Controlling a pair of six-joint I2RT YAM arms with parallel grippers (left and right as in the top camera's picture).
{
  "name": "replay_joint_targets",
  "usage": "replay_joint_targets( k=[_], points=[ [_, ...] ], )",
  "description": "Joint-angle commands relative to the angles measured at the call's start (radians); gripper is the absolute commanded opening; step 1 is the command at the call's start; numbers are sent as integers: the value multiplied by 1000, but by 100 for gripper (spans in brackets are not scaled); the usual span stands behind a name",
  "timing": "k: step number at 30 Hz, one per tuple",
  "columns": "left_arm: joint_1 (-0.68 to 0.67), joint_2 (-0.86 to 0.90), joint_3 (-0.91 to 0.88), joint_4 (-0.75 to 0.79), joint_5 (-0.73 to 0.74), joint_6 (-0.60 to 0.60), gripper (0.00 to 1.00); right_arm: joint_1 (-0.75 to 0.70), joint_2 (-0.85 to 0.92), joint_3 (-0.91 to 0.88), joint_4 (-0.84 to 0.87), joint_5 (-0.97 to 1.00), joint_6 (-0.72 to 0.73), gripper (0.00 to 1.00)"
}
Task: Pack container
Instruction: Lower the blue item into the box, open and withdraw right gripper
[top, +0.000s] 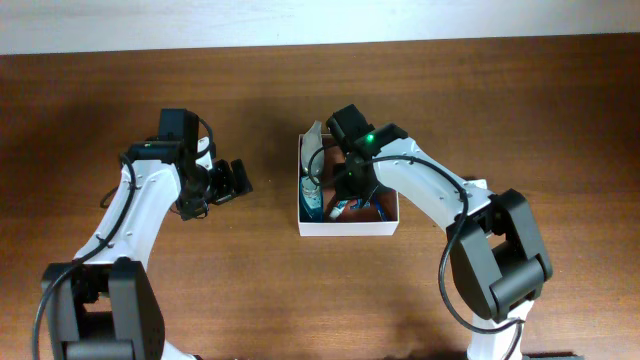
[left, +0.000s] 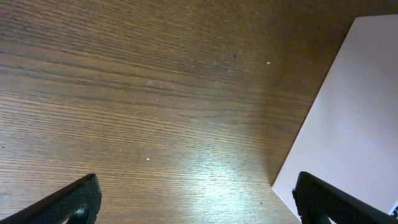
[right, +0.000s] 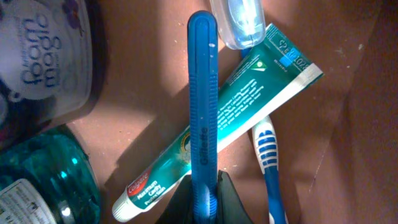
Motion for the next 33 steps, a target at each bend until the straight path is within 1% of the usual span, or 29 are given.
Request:
replay_joint_targets(
  k=[1, 9, 13, 23, 24, 25, 26, 33],
  points=[
    [1, 12, 8, -1, -3, 5, 99, 4, 10, -11, 3, 16, 12, 6],
    [1, 12, 8, -1, -3, 5, 99, 4, 10, -11, 3, 22, 13, 6],
    [1, 12, 8, -1, -3, 5, 99, 4, 10, -11, 2, 43, 13, 9],
    [1, 12, 8, -1, -3, 5, 100, 4, 10, -11, 2, 42, 13, 10],
    [1, 12, 8, -1, -3, 5, 99, 4, 10, -11, 2, 42, 12, 16],
    [1, 12, 8, -1, -3, 5, 99, 4, 10, -11, 2, 39, 12, 25],
    [1, 12, 8, -1, -3, 5, 99, 4, 10, -11, 1, 37, 12, 31],
    [1, 12, 8, -1, -3, 5, 99, -8, -43, 30, -44, 13, 4, 33]
  ],
)
